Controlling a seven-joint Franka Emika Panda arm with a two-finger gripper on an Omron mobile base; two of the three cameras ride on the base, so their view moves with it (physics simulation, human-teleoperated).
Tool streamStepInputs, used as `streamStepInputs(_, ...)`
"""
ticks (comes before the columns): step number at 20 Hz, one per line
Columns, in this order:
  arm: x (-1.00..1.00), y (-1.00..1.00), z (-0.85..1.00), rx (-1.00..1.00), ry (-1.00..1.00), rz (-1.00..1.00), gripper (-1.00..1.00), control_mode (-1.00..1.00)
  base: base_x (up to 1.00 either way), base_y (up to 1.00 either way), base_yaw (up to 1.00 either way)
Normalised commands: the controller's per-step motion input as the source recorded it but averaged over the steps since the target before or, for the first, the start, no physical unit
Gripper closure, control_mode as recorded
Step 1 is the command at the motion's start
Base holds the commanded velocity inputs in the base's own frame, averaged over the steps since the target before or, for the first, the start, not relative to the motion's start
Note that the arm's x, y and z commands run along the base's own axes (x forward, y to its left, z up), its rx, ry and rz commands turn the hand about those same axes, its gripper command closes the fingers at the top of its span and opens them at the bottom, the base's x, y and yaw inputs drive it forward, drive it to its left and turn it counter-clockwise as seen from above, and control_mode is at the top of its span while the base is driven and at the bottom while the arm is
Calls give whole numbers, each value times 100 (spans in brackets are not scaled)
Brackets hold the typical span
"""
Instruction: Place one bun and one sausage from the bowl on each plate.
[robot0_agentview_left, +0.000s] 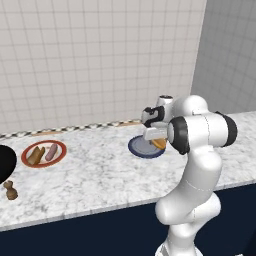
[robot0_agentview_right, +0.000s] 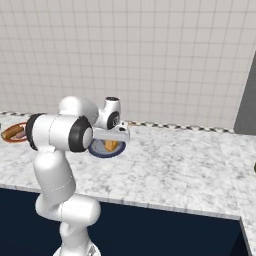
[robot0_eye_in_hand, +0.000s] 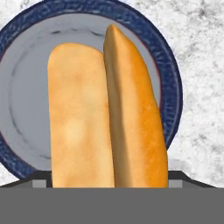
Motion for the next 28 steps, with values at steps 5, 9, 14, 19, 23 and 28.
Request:
streamStepInputs(5, 3, 0, -9, 0, 4, 0, 100, -100, 0, 0, 0)
streamStepInputs(9, 2, 2, -1, 0, 0, 0, 100, -100, 0, 0, 0)
streamStepInputs(14, 0, 0, 0, 0, 0, 0, 100, -100, 0, 0, 0)
streamStepInputs(19, 0, 0, 0, 0, 0, 0, -100, -100, 0, 0, 0)
streamStepInputs(23, 0, 0, 0, 0, 0, 0, -100, -100, 0, 0, 0)
streamStepInputs(28, 0, 0, 0, 0, 0, 0, -100, -100, 0, 0, 0)
